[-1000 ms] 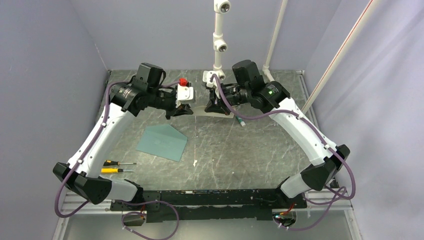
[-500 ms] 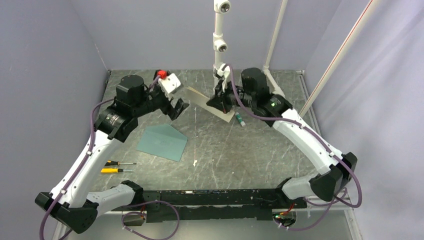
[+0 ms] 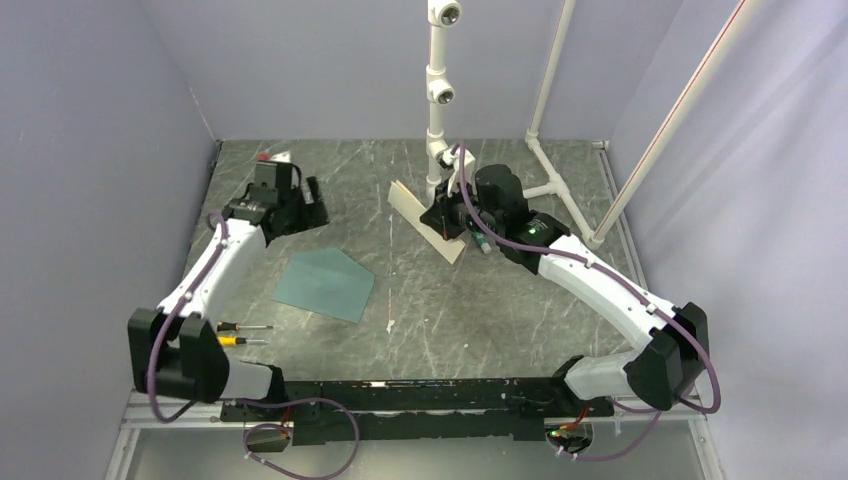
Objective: Place the letter into the envelope and seal it
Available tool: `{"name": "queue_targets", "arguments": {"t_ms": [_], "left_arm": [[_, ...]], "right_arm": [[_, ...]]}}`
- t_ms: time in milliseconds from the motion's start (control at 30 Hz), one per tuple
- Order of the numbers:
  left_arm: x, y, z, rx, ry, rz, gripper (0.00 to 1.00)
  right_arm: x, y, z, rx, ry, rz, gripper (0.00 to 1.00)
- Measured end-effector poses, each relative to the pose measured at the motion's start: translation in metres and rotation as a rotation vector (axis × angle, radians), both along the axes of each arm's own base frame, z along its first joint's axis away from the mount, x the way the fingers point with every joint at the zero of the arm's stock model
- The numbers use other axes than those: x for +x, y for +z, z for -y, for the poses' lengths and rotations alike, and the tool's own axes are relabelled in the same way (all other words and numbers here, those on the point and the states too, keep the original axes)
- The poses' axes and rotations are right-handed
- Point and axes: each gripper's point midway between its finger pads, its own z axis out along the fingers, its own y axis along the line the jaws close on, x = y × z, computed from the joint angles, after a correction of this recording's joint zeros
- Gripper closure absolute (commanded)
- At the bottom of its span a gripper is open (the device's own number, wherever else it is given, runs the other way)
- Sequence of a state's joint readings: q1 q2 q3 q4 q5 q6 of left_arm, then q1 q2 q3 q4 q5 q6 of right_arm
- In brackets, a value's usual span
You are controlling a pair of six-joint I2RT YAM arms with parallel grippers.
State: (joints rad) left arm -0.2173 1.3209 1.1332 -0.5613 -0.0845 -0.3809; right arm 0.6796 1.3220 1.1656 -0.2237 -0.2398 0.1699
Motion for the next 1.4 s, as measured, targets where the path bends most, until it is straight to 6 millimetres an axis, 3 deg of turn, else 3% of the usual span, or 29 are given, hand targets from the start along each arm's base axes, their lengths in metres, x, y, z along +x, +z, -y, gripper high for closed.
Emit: {"name": "queue_targets", "arguments": {"t_ms": [67, 233, 433, 600, 767, 900, 1200, 1400], "left_arm": [[-0.001, -0.030, -0.033, -0.031, 0.153, -0.113, 0.08], [-0.017, -0.078, -0.082, -0.077, 0.386, -0.283, 0.07], [-0.033, -0.121, -0.104, -0.086, 0.519, -0.442, 0.08], [-0.042, -0.149, -0.106, -0.083, 0.588, -0.532, 0.17], [-0.054, -0.167, -0.101, -0.103, 0.613, -0.592, 0.22], [-0.055, -0.168, -0.090, -0.089, 0.583, -0.597, 0.23], [-0.057, -0.168, -0.020, -0.023, 0.292, -0.592, 0.27], [-0.048, -0.163, 0.029, -0.038, 0.025, -0.502, 0.31]], "right_arm": [[0.000, -0.001, 0.000, 0.005, -0.008, -0.006, 1.00], [-0.001, -0.012, 0.000, 0.010, -0.012, -0.029, 1.00], [-0.004, -0.023, 0.001, -0.004, -0.011, -0.049, 1.00], [-0.006, -0.025, 0.002, -0.010, -0.004, -0.049, 1.00], [-0.007, -0.027, 0.003, -0.013, -0.001, -0.050, 1.00], [-0.007, -0.027, 0.003, -0.014, -0.002, -0.050, 1.00], [-0.009, -0.036, 0.004, -0.012, -0.015, -0.084, 1.00], [-0.011, -0.061, 0.006, 0.021, -0.063, -0.143, 1.00]]}}
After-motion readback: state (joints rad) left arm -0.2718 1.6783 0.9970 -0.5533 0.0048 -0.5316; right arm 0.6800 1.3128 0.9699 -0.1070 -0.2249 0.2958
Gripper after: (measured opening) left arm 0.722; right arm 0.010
